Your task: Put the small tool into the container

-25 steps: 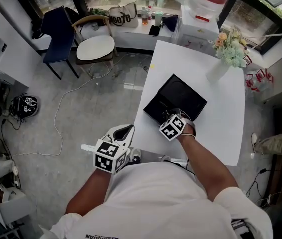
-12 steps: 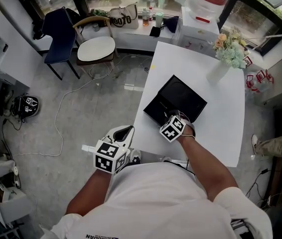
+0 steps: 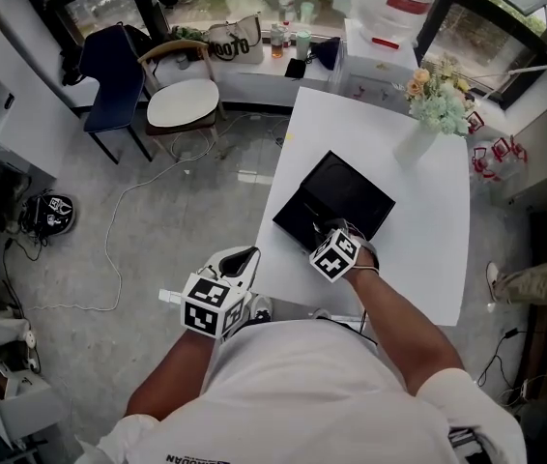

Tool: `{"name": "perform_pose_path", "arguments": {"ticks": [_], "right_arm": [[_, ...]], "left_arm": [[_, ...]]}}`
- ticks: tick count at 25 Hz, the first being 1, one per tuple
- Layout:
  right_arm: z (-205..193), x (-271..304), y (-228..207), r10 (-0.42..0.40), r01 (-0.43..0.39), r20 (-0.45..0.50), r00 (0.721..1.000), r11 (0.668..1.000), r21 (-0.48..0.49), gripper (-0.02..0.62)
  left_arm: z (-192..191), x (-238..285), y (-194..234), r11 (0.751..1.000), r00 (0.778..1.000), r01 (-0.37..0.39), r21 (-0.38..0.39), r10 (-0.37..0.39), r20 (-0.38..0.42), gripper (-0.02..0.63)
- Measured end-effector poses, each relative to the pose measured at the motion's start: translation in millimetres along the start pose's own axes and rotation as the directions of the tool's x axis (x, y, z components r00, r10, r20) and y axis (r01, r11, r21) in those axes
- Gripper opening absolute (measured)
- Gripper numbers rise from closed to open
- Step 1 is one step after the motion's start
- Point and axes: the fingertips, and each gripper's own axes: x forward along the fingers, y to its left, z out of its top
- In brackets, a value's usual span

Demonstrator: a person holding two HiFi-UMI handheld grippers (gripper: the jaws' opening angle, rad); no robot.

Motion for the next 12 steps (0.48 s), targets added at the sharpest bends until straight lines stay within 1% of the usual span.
{"name": "perform_pose_path", "arguments": {"ticks": [5, 8, 12], "right_arm": [[1.5, -32.3, 2.9, 0.009, -0.012, 0.066, 0.998, 0.999, 0.053, 0.143], [1.3, -56.9, 2.0, 0.007, -0.021, 0.111, 0.994, 0.991, 0.131, 0.141], [0.7, -93.0, -4.9, -0.016, -0.027, 0.181, 0.983, 0.972, 0.235, 0.140]], "left_arm": [[11.3, 11.6, -10.3, 0.999, 1.000, 0.029, 0.027, -0.029, 0.003, 0.009], [17.4, 18.8, -18.5, 0.998, 0.999, 0.051, 0.047, -0.051, 0.002, 0.009], [25.8, 28.0, -31.8, 0.994, 0.997, 0.080, 0.074, -0.081, 0.003, 0.009]]}}
